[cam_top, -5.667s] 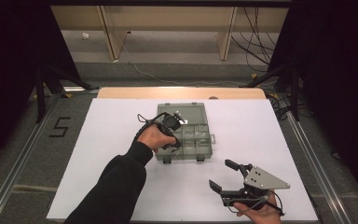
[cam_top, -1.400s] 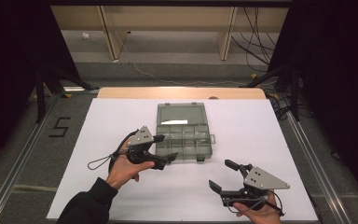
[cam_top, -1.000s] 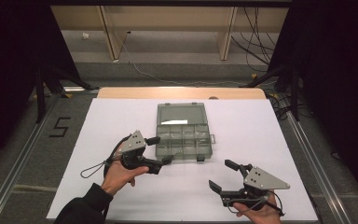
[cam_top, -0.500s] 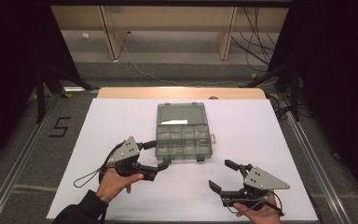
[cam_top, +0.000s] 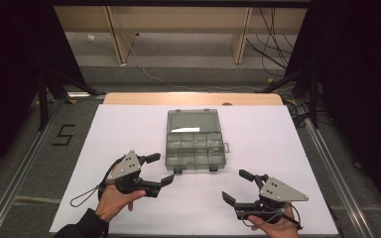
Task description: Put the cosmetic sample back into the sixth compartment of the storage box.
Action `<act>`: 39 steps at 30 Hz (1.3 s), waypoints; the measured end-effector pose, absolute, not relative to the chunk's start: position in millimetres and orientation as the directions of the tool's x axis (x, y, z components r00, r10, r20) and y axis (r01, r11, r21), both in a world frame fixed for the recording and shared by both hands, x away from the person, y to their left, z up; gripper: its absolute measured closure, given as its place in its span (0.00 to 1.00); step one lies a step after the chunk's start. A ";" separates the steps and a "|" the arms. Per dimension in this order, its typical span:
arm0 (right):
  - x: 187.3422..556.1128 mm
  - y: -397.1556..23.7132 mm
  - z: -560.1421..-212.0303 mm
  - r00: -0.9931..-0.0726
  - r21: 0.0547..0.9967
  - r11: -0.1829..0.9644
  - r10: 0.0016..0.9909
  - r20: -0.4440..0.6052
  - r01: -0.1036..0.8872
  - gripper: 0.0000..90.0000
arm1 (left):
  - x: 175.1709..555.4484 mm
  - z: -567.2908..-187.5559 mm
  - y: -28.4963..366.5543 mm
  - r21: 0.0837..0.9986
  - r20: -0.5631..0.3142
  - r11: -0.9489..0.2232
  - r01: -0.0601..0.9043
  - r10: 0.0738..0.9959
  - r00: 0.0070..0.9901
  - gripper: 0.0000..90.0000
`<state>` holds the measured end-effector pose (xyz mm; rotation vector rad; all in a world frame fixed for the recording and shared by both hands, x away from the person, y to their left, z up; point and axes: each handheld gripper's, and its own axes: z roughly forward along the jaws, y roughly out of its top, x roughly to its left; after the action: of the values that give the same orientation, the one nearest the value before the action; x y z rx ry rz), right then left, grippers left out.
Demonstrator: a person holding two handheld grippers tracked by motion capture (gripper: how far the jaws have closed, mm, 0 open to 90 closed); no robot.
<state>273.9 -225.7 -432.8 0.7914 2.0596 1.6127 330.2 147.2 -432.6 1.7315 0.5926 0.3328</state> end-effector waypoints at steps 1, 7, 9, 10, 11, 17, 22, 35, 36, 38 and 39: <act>273.8 -225.6 -432.8 -0.756 0.968 0.171 0.653 0.029 0.185 0.18 | 330.0 -432.6 148.2 0.966 -0.090 -0.155 0.208 0.551 0.830 0.18; 273.9 -225.6 -432.8 -0.757 0.968 0.171 0.653 0.029 0.184 0.18 | 326.4 -434.4 152.1 0.966 -0.085 -0.158 0.206 0.555 0.827 0.18; 273.9 -225.6 -432.8 -0.757 0.968 0.171 0.653 0.029 0.185 0.18 | 325.3 -435.2 152.1 0.965 -0.091 -0.156 0.212 0.556 0.826 0.18; 273.9 -225.6 -432.8 -0.757 0.968 0.171 0.653 0.028 0.183 0.18 | 324.7 -435.5 152.0 0.964 -0.096 -0.154 0.217 0.556 0.826 0.18; 274.0 -225.5 -432.8 -0.757 0.968 0.171 0.652 0.028 0.183 0.18 | 324.2 -435.7 152.1 0.963 -0.098 -0.155 0.219 0.557 0.825 0.18; 273.8 -225.6 -432.8 -0.757 0.968 0.170 0.653 0.030 0.185 0.18 | 322.2 -437.5 152.7 0.965 -0.084 -0.163 0.206 0.553 0.829 0.18; 273.9 -225.5 -432.8 -0.757 0.968 0.170 0.653 0.029 0.184 0.18 | 319.3 -439.5 153.4 0.963 -0.076 -0.174 0.206 0.556 0.828 0.18; 274.3 -225.5 -432.9 -0.757 0.969 0.171 0.653 0.025 0.179 0.18 | 311.7 -444.3 157.1 0.960 -0.088 -0.171 0.221 0.568 0.819 0.18; 273.9 -225.5 -432.7 -0.756 0.968 0.171 0.653 0.029 0.185 0.18 | 311.5 -444.3 157.7 0.961 -0.081 -0.175 0.215 0.565 0.821 0.18; 274.4 -225.7 -432.7 -0.756 0.970 0.172 0.655 0.018 0.172 0.18 | 309.7 -444.7 158.6 0.960 -0.089 -0.170 0.223 0.570 0.817 0.18; 274.4 -225.5 -432.6 -0.757 0.971 0.170 0.653 0.018 0.170 0.18 | 308.7 -445.1 158.6 0.960 -0.098 -0.162 0.228 0.570 0.816 0.18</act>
<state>274.4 -225.5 -432.6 0.7788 2.0485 1.6150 308.7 158.6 -445.1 1.7418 0.6206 0.3374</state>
